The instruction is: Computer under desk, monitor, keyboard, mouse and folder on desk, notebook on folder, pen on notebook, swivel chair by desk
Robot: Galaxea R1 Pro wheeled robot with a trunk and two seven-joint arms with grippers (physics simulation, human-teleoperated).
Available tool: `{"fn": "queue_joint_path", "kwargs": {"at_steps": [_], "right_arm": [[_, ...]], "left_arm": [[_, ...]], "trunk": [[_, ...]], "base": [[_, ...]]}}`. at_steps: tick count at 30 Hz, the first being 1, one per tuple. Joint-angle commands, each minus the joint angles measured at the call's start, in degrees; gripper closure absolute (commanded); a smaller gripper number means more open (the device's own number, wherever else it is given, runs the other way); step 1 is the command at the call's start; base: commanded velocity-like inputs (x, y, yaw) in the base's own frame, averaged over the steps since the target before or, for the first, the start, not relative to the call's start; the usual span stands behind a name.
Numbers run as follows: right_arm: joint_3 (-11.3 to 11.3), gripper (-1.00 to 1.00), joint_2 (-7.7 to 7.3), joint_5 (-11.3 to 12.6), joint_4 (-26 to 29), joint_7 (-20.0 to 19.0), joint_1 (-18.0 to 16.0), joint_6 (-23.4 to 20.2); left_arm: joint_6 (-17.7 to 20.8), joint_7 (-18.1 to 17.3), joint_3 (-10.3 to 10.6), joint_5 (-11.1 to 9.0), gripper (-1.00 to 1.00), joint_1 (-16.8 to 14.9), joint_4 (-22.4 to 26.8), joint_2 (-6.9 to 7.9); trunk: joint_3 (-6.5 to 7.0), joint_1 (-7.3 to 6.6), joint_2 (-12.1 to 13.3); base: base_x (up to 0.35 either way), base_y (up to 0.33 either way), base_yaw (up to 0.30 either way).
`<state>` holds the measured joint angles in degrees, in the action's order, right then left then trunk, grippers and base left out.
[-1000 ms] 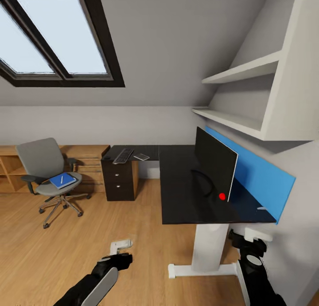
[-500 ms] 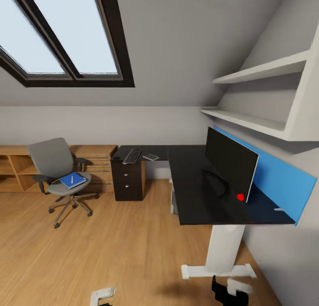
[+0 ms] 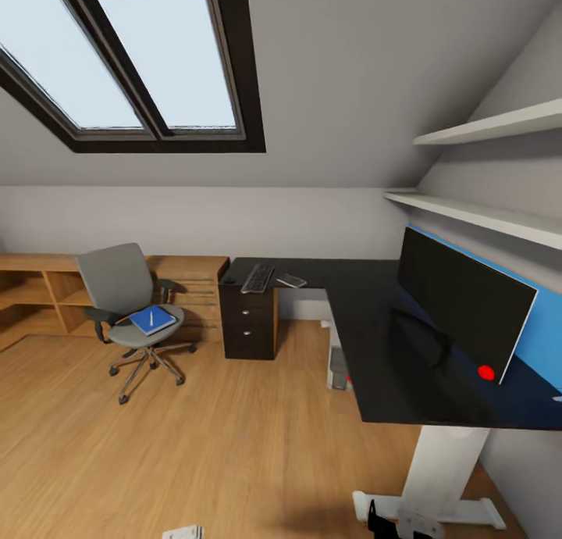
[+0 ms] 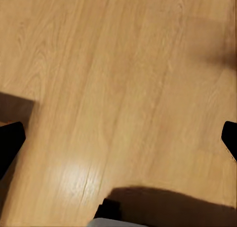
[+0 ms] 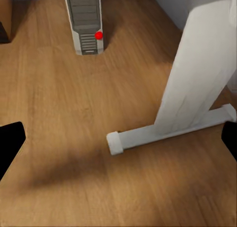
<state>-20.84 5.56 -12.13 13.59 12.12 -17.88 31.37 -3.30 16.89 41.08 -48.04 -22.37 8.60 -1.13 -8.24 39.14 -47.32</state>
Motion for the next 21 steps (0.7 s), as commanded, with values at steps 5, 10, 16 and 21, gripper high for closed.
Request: {"fn": "queue_joint_path", "kwargs": {"at_steps": [5,10,16,21], "right_arm": [[-0.2,-1.0,0.14,-0.6,-0.1,0.3,-0.1,0.1],[-0.2,-1.0,0.21,-0.6,-0.1,0.3,-0.1,0.1],[-0.2,-1.0,0.24,-0.6,-0.1,0.3,-0.1,0.1],[-0.2,-1.0,0.31,-0.6,-0.1,0.3,0.0,0.1]], "left_arm": [[-0.2,0.2,0.6,-0.5,-1.0,0.0,0.0,-0.03],[-0.2,0.2,0.6,-0.5,-1.0,-0.1,0.0,-0.02],[-0.2,0.2,0.6,-0.5,-1.0,-0.1,0.0,-0.02],[-0.2,0.2,0.6,-0.6,-1.0,0.0,0.0,-0.02]], "trunk": [[-0.09,0.04,-0.1],[-0.09,0.04,-0.1],[-0.09,0.04,-0.1],[-0.09,0.04,-0.1]], "base": [[0.272,0.231,0.001],[0.272,0.231,0.0],[0.272,0.231,0.0],[0.295,0.177,0.0]]}}
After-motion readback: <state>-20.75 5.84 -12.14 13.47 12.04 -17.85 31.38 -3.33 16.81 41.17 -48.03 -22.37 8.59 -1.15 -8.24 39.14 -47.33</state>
